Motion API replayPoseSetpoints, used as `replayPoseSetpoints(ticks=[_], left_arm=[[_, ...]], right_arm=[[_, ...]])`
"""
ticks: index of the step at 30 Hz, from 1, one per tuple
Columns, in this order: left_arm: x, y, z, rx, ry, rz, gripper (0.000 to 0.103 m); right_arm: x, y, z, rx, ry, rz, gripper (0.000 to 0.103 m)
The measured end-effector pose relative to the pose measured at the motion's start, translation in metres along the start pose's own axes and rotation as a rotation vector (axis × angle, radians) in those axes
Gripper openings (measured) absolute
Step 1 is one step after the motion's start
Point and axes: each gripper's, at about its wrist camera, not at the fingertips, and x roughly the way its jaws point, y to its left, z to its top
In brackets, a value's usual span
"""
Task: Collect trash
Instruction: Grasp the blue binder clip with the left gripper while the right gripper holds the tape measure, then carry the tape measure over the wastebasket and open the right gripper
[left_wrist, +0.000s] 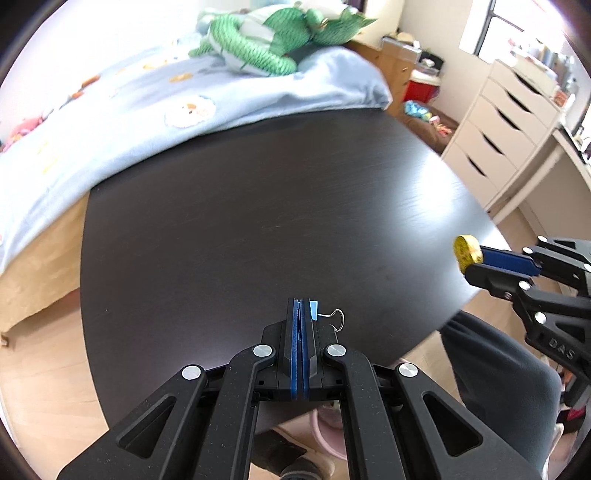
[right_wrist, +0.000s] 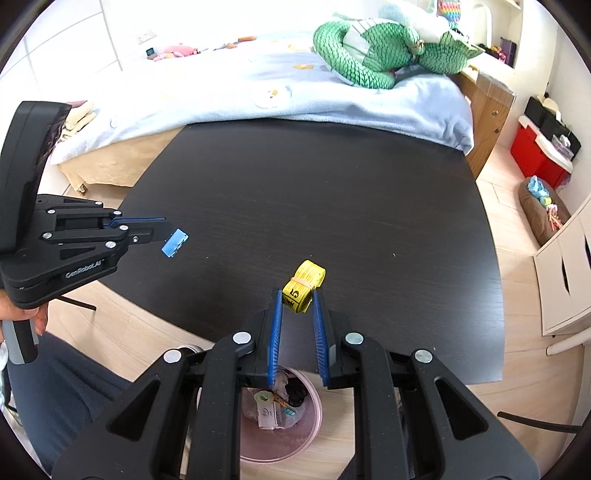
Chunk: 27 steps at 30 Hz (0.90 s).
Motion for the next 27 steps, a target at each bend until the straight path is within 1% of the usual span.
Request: replayPoseSetpoints(ticks=[5, 14, 18, 20, 22, 27], left_arm=[[-0.027, -0.011, -0.018, 0.024, -0.064, -0.031, 0.001], [-0.064, -0.027, -0.05, 0.04, -0.153, -0.076, 0.001], [-0.069, -0.032, -0.06, 0.05, -0.167, -0.093, 0.001], [-0.07, -0.035, -0.068, 0.056, -0.167, -0.098, 0.001], [-0.072, -0.037, -0.076, 0.066, -0.167, -0.094, 0.001], [-0.074, -0.041, -0.095, 0.072, -0.167, -0.114, 0.001]], right_arm=[[-0.023, 0.006, -0.013, -0.029, -0.029, -0.014, 0.016], [-0.059, 0.022, -0.043, -0.054, -0.075, 0.003, 0.016], [-0.073, 0.028, -0.059, -0.061, -0.087, 0.013, 0.016], [-0.077, 0.031, -0.066, -0.055, -0.085, 0.035, 0.016], [-0.08, 0.035, -0.074, -0.063, -0.081, 0.038, 0.016], [-0.079, 0.043, -0.089, -0.064, -0.06, 0.068, 0.016]])
